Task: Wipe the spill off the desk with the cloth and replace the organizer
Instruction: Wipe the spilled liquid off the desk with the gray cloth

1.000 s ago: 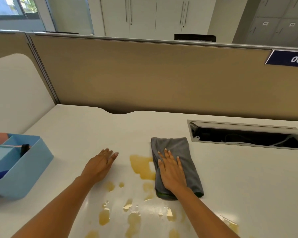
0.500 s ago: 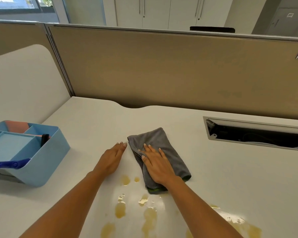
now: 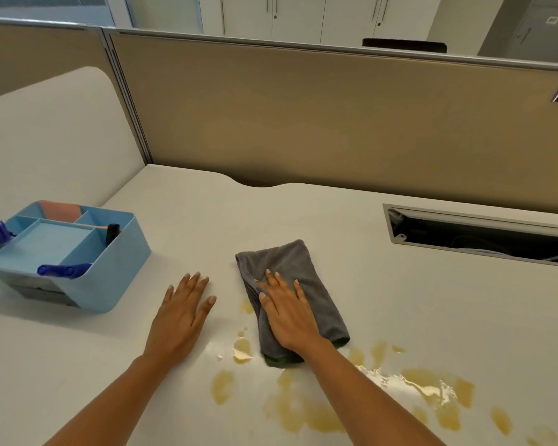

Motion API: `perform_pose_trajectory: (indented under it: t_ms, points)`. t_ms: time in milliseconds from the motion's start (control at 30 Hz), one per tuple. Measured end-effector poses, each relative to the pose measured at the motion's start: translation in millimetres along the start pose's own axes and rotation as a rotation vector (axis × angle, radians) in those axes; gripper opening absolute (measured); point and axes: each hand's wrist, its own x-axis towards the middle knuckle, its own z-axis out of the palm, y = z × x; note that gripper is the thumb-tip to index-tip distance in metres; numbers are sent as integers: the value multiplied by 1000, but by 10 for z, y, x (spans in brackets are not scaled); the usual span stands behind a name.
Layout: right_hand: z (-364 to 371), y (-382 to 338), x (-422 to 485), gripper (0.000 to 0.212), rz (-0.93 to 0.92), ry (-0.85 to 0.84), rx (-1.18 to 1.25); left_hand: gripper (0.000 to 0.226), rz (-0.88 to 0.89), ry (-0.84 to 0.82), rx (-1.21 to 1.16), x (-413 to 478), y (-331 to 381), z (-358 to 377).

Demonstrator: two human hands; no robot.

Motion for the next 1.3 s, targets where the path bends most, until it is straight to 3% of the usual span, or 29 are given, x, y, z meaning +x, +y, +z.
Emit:
perform_pose_trajectory:
  t_ms: [67, 200, 400, 567, 733, 867, 1067, 1300]
  points:
    - [75, -129, -47, 47, 63, 28, 21, 86, -26, 8, 35, -58, -43, 0]
    - [218, -407, -106, 47, 198, 82, 33, 59, -76, 5, 62, -151, -117, 24]
    - [413, -773, -127, 51, 324, 130, 41, 56, -74, 23, 71, -184, -137, 46]
    - [309, -795, -128, 56, 320, 77, 65, 56, -69, 39, 59, -197, -138, 46]
    - [27, -676, -47, 48, 287, 245, -4, 54, -63, 52, 54, -207, -132, 42]
    - [70, -601, 34, 64, 266, 190, 36, 54, -63, 59, 38, -193, -122, 48]
    - [276, -587, 97, 72, 303, 198, -123, 54, -67, 64, 45, -203, -114, 44]
    - [328, -597, 99, 61, 281, 199, -185, 52, -70, 81, 16, -207, -107, 59]
